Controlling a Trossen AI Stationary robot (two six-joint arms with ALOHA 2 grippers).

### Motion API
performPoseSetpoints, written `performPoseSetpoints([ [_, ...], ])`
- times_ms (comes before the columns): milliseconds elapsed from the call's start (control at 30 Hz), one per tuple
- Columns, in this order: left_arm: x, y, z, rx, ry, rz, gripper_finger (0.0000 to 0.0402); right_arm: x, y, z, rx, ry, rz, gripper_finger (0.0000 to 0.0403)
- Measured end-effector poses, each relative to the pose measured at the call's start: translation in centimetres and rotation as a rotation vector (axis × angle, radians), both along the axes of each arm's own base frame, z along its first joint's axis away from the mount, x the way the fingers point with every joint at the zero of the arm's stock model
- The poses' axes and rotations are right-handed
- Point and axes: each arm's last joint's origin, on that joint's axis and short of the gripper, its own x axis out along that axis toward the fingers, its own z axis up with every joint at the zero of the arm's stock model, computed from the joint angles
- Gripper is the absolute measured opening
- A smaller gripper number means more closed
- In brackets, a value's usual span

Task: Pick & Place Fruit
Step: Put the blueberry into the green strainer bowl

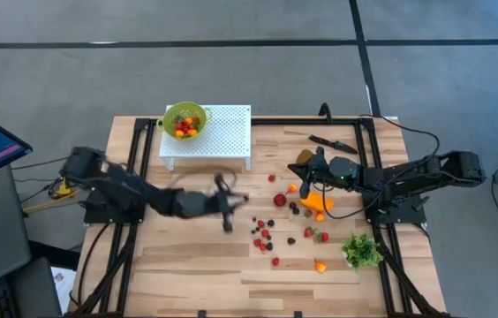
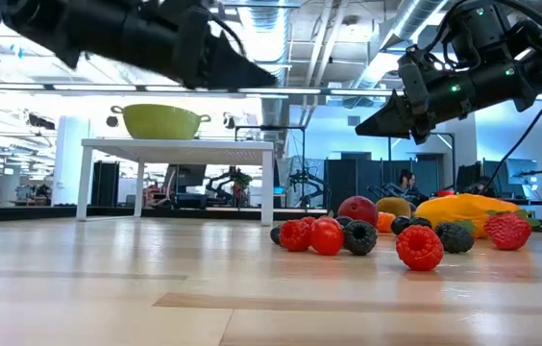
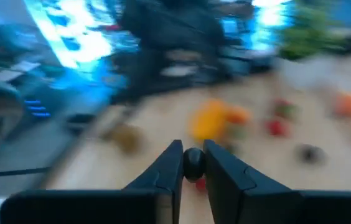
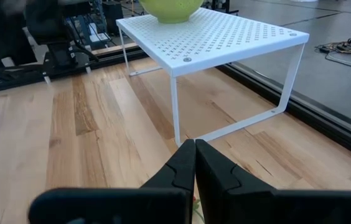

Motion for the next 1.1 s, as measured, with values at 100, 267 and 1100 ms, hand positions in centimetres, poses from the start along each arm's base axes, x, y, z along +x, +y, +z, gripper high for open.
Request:
performPoseSetpoints([
  [100, -1.8, 2.7, 2.9, 0.043, -0.090, 0.146, 0.0048, 0.0, 0.0, 0.0, 0.000, 0.003, 0.000, 0.0006],
  [267, -5.6, 6.6, 6.3, 0.075, -0.205, 0.379, 0.0048, 0.0, 0.0, 0.0, 0.000, 0.000, 0.000, 0.0006],
  [1100, -12.4, 12.9, 3.6, 0.157, -0.131, 0.827, 0.0060, 0.0, 0.0, 0.0, 0.000, 0.001, 0.000, 0.0006],
])
